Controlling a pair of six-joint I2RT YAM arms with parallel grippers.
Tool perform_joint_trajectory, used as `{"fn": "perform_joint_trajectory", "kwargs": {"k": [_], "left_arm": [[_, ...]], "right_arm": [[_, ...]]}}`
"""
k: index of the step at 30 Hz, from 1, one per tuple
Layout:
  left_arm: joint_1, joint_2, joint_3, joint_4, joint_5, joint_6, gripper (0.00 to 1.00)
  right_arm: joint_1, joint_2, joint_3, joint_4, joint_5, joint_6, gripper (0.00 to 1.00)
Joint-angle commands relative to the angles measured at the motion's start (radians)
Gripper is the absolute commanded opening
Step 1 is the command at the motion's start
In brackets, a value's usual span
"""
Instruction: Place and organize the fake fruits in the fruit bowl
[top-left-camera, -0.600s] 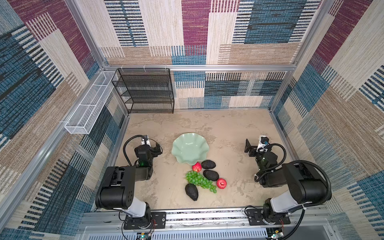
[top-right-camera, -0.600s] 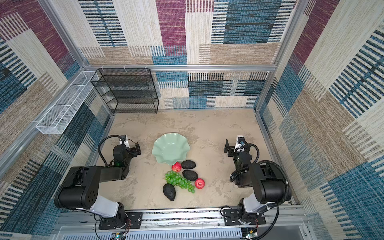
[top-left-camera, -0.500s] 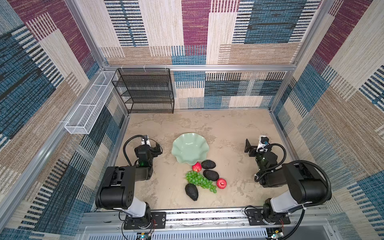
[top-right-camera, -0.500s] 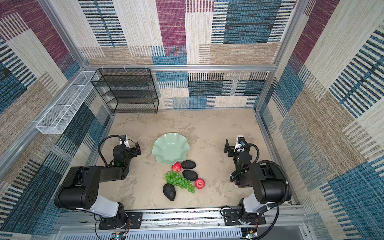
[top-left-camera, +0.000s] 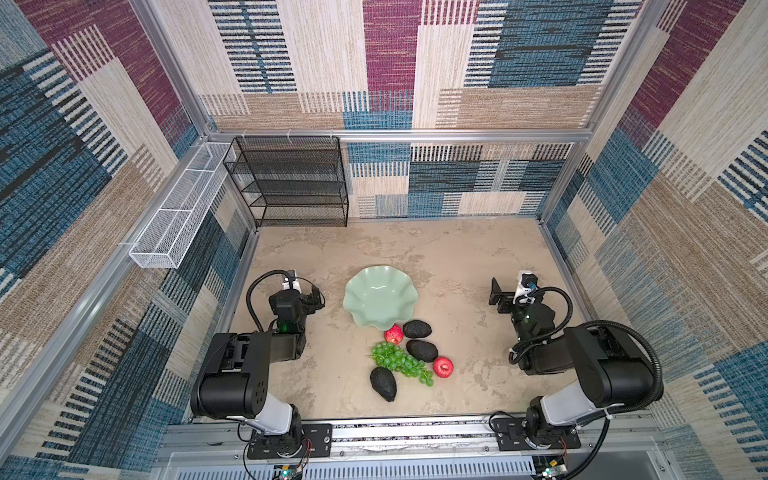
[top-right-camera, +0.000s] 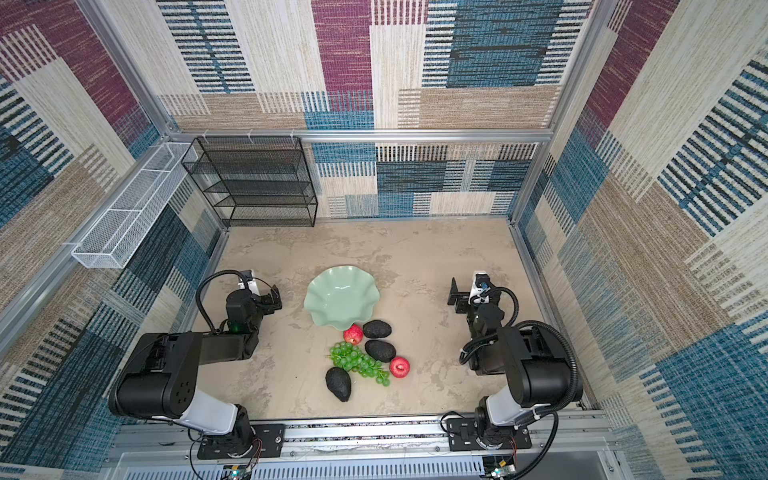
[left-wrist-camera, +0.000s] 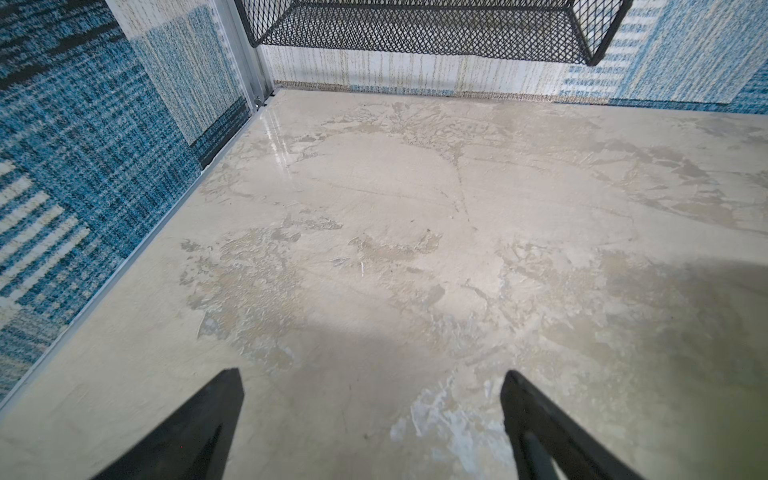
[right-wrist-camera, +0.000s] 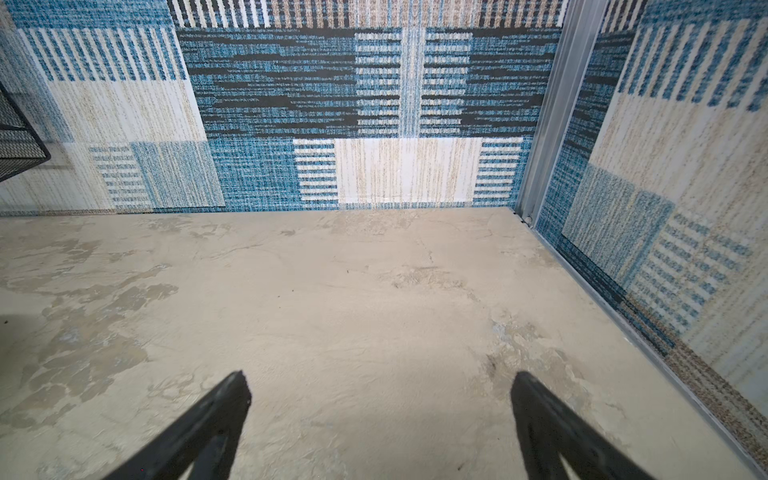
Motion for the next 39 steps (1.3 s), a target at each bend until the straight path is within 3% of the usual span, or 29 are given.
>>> {"fn": "perform_joint_trajectory", "kwargs": {"k": [1, 10, 12, 14, 17, 19, 20, 22, 24, 28, 30, 33, 39], "left_arm": [[0.002, -0.001, 0.007, 0.017, 0.015, 0.024, 0.99], [0.002, -0.001, 0.007, 0.018, 0.015, 0.024, 0.99], [0.007, 0.000, 0.007, 0.017, 0.028, 0.023, 0.99], [0.015, -0.002, 0.007, 0.016, 0.044, 0.018, 0.99], [0.015, -0.038, 0.010, -0.008, 0.047, 0.021, 0.98], [0.005, -0.126, 0.075, -0.188, 0.006, 0.020, 0.98], [-0.006, -0.179, 0.145, -0.372, -0.053, -0.004, 0.98], [-0.005, -0.261, 0.286, -0.684, -0.106, -0.210, 0.99], [-0.005, -0.307, 0.383, -0.857, -0.022, -0.302, 0.99], [-0.005, -0.393, 0.467, -1.056, 0.045, -0.445, 0.98], [-0.003, -0.461, 0.447, -1.088, 0.040, -0.456, 0.99], [-0.002, -0.603, 0.327, -1.016, 0.087, -0.445, 0.99], [-0.002, -0.825, 0.148, -0.894, 0.035, -0.527, 0.99]], "right_arm": [[0.000, -0.002, 0.005, 0.028, -0.005, 0.006, 1.00], [0.000, -0.025, 0.008, 0.009, 0.012, 0.008, 1.00], [0.001, -0.112, 0.060, -0.155, 0.067, 0.035, 1.00], [0.000, -0.205, 0.183, -0.471, 0.148, 0.099, 1.00], [0.001, -0.341, 0.301, -0.726, 0.092, 0.197, 1.00], [0.002, -0.425, 0.325, -0.799, 0.085, 0.299, 1.00], [0.002, -0.466, 0.326, -0.851, 0.117, 0.369, 1.00], [0.000, -0.524, 0.288, -0.858, 0.128, 0.414, 1.00], [0.000, -0.564, 0.257, -0.858, 0.031, 0.393, 0.99], [0.013, -0.552, 0.332, -1.123, -0.166, 0.413, 0.88], [0.061, -0.528, 0.363, -1.262, -0.204, 0.389, 0.88], [0.225, -0.512, 0.391, -1.449, -0.143, 0.361, 0.87], [0.551, -0.520, 0.348, -1.622, -0.080, 0.530, 0.84]]}}
